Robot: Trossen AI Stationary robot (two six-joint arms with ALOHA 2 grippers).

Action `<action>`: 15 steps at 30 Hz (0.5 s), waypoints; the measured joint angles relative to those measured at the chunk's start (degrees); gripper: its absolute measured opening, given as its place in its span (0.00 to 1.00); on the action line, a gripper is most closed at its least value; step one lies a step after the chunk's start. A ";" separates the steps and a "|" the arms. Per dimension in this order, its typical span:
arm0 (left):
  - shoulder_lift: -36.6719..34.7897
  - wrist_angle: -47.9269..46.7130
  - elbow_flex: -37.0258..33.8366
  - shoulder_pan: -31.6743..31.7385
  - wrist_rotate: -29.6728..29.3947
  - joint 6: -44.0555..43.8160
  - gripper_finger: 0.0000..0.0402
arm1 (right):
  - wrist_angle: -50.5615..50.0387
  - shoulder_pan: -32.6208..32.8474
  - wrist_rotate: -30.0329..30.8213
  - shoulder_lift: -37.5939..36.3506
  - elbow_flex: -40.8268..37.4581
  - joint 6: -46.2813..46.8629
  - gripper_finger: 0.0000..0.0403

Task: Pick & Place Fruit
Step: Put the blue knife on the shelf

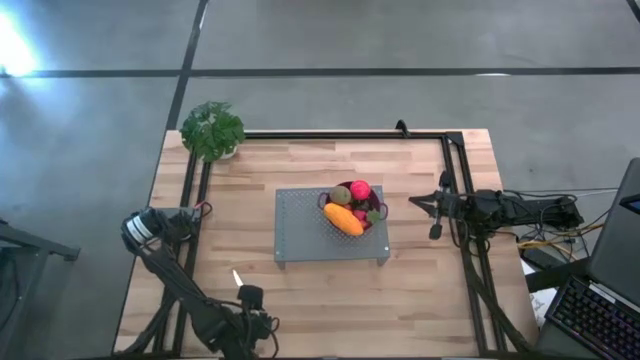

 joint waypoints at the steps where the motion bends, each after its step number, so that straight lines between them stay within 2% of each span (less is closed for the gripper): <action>1: 0.00 0.95 -0.73 0.02 0.08 -0.02 0.72 | -0.02 0.00 0.00 0.00 0.00 0.00 0.02; 7: 0.00 4.56 -3.67 0.11 1.13 0.16 0.68 | -0.02 0.00 0.00 0.00 0.00 0.00 0.02; 15: -0.10 6.79 -4.91 0.10 2.03 4.16 0.51 | 0.00 0.00 0.00 -0.02 0.02 0.00 0.02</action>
